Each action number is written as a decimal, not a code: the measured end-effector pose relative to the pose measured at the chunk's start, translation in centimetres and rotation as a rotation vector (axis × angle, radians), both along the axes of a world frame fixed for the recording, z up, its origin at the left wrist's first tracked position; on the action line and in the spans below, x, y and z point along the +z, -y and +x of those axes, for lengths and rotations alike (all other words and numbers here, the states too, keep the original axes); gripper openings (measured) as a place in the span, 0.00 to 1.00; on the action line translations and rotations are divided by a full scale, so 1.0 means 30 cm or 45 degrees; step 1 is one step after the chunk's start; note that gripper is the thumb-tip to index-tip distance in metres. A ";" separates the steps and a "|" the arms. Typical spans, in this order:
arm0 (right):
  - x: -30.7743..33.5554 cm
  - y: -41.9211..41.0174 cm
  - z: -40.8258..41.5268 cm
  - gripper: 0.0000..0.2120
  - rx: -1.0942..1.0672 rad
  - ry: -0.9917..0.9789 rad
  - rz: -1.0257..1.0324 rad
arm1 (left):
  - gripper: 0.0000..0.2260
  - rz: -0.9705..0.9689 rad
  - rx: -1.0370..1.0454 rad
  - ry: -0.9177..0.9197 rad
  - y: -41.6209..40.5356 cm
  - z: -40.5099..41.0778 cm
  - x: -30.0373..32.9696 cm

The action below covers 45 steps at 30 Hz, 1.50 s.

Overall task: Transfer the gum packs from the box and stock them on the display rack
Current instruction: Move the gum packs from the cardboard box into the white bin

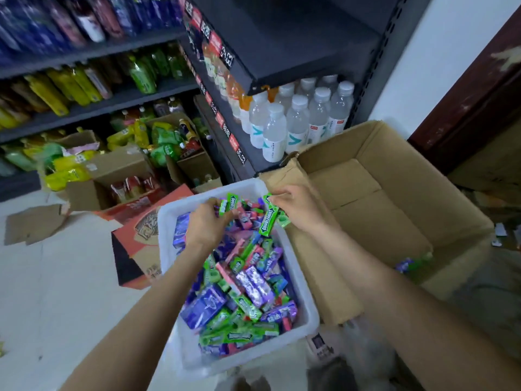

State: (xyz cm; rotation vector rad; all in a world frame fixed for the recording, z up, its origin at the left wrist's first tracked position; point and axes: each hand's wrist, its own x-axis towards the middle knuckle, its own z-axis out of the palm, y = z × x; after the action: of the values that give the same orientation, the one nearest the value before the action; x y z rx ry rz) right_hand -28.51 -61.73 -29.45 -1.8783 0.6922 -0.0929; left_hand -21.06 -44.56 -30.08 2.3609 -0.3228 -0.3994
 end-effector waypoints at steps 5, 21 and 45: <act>-0.106 -0.154 0.100 0.12 -0.056 -0.205 -0.179 | 0.17 0.199 -0.222 -0.047 -0.081 0.173 -0.080; -0.203 -0.282 0.069 0.22 0.014 -0.446 -0.809 | 0.17 0.081 -0.749 0.125 -0.210 0.295 -0.261; -0.009 -0.097 -0.193 0.14 -0.412 -0.050 -0.369 | 0.12 -0.174 -0.777 0.114 0.093 0.038 -0.008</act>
State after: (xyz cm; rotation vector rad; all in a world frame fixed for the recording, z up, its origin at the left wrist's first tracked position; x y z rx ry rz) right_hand -34.31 -58.83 -29.73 -2.0296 1.0519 -0.3819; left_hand -19.91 -47.34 -30.32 2.1116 -1.0868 -0.5313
